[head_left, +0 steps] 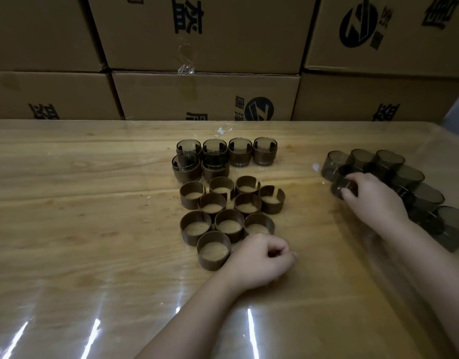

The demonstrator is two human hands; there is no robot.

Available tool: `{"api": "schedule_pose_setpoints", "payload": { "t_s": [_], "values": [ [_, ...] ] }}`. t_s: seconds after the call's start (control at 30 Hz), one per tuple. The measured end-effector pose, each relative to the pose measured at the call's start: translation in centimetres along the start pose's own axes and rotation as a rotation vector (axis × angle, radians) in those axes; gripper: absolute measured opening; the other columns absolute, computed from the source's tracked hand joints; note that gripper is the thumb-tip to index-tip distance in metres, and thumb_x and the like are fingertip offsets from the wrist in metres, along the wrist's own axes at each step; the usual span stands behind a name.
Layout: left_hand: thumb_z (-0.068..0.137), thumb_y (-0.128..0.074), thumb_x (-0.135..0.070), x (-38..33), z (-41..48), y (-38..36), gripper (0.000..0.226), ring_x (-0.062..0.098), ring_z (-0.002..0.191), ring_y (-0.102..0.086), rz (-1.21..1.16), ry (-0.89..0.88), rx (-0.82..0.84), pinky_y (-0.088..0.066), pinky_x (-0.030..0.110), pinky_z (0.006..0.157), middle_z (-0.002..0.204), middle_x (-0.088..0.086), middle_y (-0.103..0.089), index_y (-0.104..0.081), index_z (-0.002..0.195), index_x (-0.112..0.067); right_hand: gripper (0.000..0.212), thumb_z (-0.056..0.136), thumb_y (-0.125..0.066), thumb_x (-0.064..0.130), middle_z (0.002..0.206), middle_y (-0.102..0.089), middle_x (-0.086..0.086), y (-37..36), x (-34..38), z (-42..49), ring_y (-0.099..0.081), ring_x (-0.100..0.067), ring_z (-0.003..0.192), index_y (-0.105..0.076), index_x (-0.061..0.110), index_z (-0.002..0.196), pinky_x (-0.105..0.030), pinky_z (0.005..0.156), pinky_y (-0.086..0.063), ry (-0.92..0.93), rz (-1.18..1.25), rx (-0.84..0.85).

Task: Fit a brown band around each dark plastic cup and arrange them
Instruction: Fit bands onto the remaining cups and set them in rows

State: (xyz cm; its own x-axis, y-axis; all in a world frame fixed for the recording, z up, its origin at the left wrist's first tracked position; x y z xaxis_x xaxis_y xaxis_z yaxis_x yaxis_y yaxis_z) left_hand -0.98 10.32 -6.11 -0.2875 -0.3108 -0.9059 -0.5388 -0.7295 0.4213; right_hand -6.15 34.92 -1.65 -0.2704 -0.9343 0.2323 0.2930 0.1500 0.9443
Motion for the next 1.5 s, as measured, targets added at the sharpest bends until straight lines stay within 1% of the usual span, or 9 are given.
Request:
{"api": "schedule_pose_setpoints", "payload": {
  "t_s": [0.27,0.4,0.5,0.63,0.73,0.87,1.07,1.27,1.5],
  "values": [
    [0.089,-0.056,-0.031,-0.7,-0.4,1.2,0.031,0.012,0.043,-0.047,-0.246,0.022,-0.039,-0.036,0.023,0.045,0.051,-0.001,-0.053,-0.058,0.063,-0.013,0.022,0.095,-0.057,0.020,0.115,-0.060,-0.001,-0.6,2.0,-1.6,-0.059,-0.023,0.098,-0.064,0.015,0.115,-0.033,0.074,-0.046,0.038,0.200,-0.103],
    [0.099,-0.050,-0.027,-0.9,-0.6,2.2,0.030,0.013,0.045,-0.055,-0.451,0.026,-0.197,-0.044,0.024,0.046,0.058,0.001,-0.062,-0.062,0.075,-0.013,0.014,0.092,-0.062,0.021,0.116,-0.049,0.010,-0.2,5.3,-4.8,-0.057,-0.009,0.100,-0.063,0.030,0.102,-0.019,0.078,-0.044,-0.039,0.759,-0.207],
    [0.098,-0.046,-0.025,-0.8,-0.7,2.4,0.018,0.016,0.053,-0.065,-0.649,0.046,-0.434,-0.051,0.023,0.047,0.080,0.005,-0.070,-0.059,0.098,-0.013,0.017,0.091,-0.063,0.015,0.127,-0.052,0.001,-1.1,8.0,-7.4,-0.061,-0.014,0.108,-0.064,0.031,0.094,-0.032,0.092,-0.053,-0.142,1.309,-0.128],
    [0.092,-0.048,-0.030,-0.7,-0.8,2.3,0.037,0.018,0.077,-0.072,-0.625,0.014,-0.498,-0.057,0.025,0.054,0.119,0.003,-0.062,-0.042,0.127,-0.020,0.018,0.092,-0.061,0.010,0.100,-0.074,0.007,-2.4,10.2,-10.3,-0.070,-0.012,0.097,-0.066,0.026,0.097,-0.024,0.086,-0.056,-0.169,1.585,-0.013],
    [0.083,-0.049,-0.040,-0.7,-0.7,2.5,0.069,0.018,0.091,-0.070,-0.559,0.011,-0.468,-0.058,0.026,0.055,0.131,0.009,-0.054,-0.031,0.144,-0.014,0.022,0.088,-0.064,0.016,0.112,-0.071,0.007,-2.7,10.7,-11.5,-0.067,-0.010,0.103,-0.071,0.037,0.091,-0.026,0.089,-0.055,-0.067,1.574,-0.014],
    [0.089,-0.057,-0.047,-0.7,-0.6,2.9,0.051,0.018,0.082,-0.070,-0.665,-0.019,-0.463,-0.056,0.028,0.051,0.110,0.009,-0.066,-0.045,0.128,-0.016,0.027,0.089,-0.065,0.018,0.128,-0.061,0.011,-2.8,11.9,-12.6,-0.064,-0.004,0.108,-0.071,0.044,0.094,-0.019,0.083,-0.054,0.166,1.488,-0.021],
    [0.071,-0.047,-0.067,0.0,-0.5,3.1,0.088,0.037,0.092,-0.069,-0.721,0.003,-0.489,-0.058,0.033,0.059,0.109,0.025,-0.067,-0.052,0.128,0.000,0.025,0.090,-0.058,0.030,0.135,-0.050,0.002,-2.3,12.7,-13.1,-0.058,-0.008,0.113,-0.063,0.036,0.113,-0.018,0.086,-0.052,0.409,1.207,-0.204],
    [0.090,-0.019,-0.063,0.8,-0.1,3.4,0.073,0.022,0.036,-0.055,-0.618,-0.040,-0.515,-0.043,0.021,0.037,0.049,0.007,-0.059,-0.069,0.063,-0.019,0.037,0.096,-0.050,0.028,0.135,-0.054,0.009,-2.2,12.2,-12.6,-0.044,-0.009,0.129,-0.056,0.017,0.131,-0.024,0.108,-0.036,0.464,0.936,-0.321],
    [0.087,-0.023,-0.068,0.7,-0.1,3.3,0.072,0.018,0.032,-0.045,-0.600,-0.073,-0.547,-0.037,0.021,0.037,0.042,0.003,-0.050,-0.062,0.063,-0.013,0.040,0.100,-0.041,0.028,0.146,-0.046,0.008,-2.7,12.5,-12.1,-0.039,-0.011,0.138,-0.052,0.014,0.136,-0.020,0.113,-0.027,0.525,0.941,-0.196]
  ]
}}
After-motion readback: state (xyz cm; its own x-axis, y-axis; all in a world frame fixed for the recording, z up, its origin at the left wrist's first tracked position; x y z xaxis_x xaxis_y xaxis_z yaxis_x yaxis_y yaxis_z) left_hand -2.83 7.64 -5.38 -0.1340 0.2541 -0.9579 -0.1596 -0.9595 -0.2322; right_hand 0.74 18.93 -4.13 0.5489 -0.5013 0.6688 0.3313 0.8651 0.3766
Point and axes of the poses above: each hand's wrist, its own z-axis towards the middle knuckle, its own y-axis out of the back of the hand, x = y × z, the point moved 4 cm from there along z, towards the middle knuckle
